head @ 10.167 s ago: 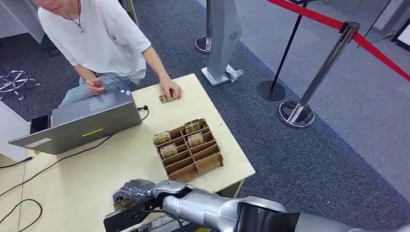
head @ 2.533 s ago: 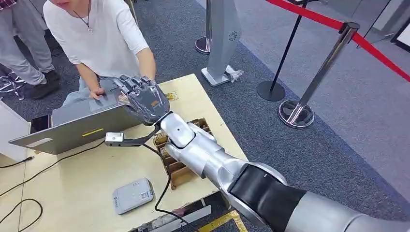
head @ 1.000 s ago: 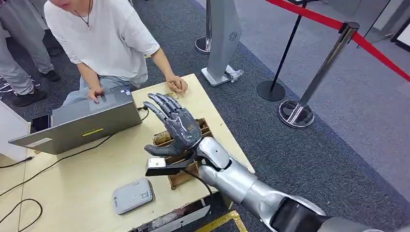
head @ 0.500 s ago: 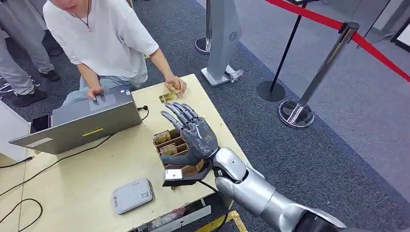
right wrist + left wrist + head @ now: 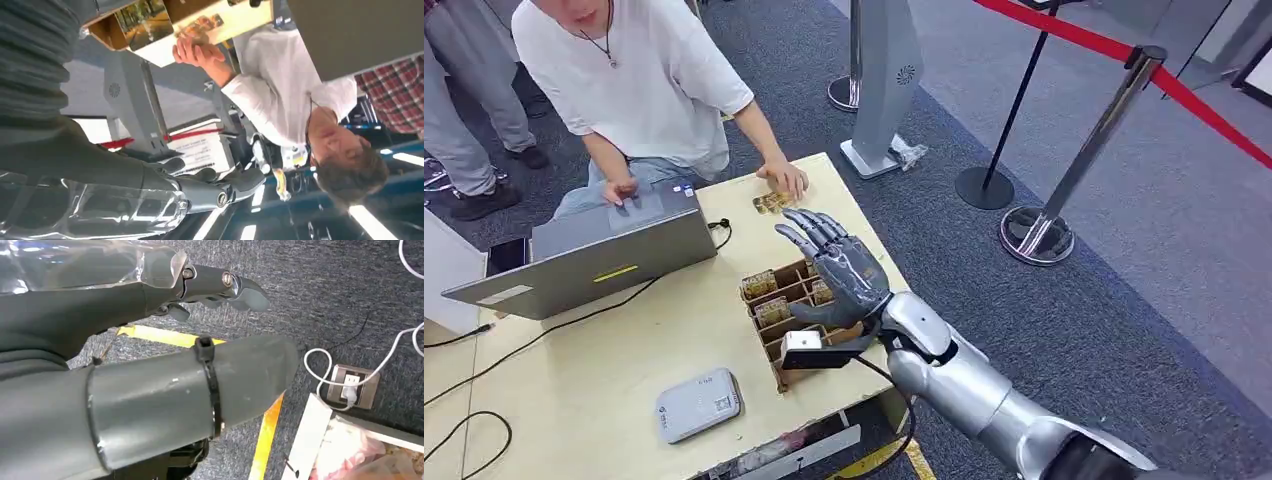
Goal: Pass the card to the sensor for recognition and then transmit it.
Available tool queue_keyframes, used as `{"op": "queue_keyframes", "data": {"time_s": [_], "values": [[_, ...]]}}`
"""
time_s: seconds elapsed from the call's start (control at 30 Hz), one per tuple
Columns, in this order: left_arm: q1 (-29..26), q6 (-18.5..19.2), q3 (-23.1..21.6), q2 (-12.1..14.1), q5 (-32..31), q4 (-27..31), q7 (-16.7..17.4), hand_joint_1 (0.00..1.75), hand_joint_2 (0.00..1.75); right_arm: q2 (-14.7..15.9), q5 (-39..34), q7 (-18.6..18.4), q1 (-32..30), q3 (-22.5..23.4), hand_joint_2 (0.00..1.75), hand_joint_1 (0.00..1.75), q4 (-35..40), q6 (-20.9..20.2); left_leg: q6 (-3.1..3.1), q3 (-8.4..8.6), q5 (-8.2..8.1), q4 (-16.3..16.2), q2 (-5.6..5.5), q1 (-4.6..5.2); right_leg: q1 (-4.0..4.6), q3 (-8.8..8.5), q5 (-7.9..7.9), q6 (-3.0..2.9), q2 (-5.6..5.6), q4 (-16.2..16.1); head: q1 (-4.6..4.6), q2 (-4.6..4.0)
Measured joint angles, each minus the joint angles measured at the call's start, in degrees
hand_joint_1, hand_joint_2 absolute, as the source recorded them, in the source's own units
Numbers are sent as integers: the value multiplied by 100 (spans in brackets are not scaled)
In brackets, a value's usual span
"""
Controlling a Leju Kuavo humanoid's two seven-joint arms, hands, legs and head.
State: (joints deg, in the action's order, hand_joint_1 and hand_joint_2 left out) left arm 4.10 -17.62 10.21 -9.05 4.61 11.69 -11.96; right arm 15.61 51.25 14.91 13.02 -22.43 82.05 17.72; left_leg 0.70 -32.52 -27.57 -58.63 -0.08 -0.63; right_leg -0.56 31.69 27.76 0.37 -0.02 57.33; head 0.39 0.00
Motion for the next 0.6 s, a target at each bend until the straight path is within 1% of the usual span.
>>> {"op": "queue_keyframes", "data": {"time_s": [0.17,0.37,0.4,0.47,0.5,0.53,0.57,0.6], "values": [[-3,33,0,9,-9,0,0,0,0,174,-234,20,3,48,175,0,28,-574,0,-1,0,0,-1,1,0,0,0,0,-2,0,0,0],[-3,66,0,20,-15,0,-11,0,0,444,-529,146,-2,151,175,7,147,-957,0,-1,0,-1,0,2,-2,0,0,0,-2,0,0,0],[-3,66,0,20,-15,0,-13,0,0,485,-562,162,-2,157,175,19,162,-990,0,-1,0,-1,0,2,-2,0,0,0,-1,0,0,0],[-2,68,0,20,-15,0,-15,0,0,544,-610,188,-2,166,175,24,177,-1029,-1,-1,-1,-1,0,2,-2,1,0,0,-1,0,0,0],[-2,68,0,20,-15,0,-15,0,0,564,-614,192,-2,170,175,37,181,-1036,-1,-1,0,-1,0,1,-2,1,0,0,-1,0,-2,0],[-2,68,0,20,-15,0,-15,0,0,588,-614,192,-3,179,175,45,190,-1049,-1,-1,0,-1,0,1,-2,1,0,0,-1,0,0,0],[-2,66,0,20,-15,0,-15,0,0,610,-614,192,-2,184,175,63,199,-1051,-1,0,0,-1,0,1,-2,1,0,0,-1,0,0,0],[-2,66,0,20,-15,0,-15,0,0,631,-614,192,-3,188,175,75,208,-1055,-1,-1,0,-1,0,1,-1,1,0,0,-1,0,0,0]]}}
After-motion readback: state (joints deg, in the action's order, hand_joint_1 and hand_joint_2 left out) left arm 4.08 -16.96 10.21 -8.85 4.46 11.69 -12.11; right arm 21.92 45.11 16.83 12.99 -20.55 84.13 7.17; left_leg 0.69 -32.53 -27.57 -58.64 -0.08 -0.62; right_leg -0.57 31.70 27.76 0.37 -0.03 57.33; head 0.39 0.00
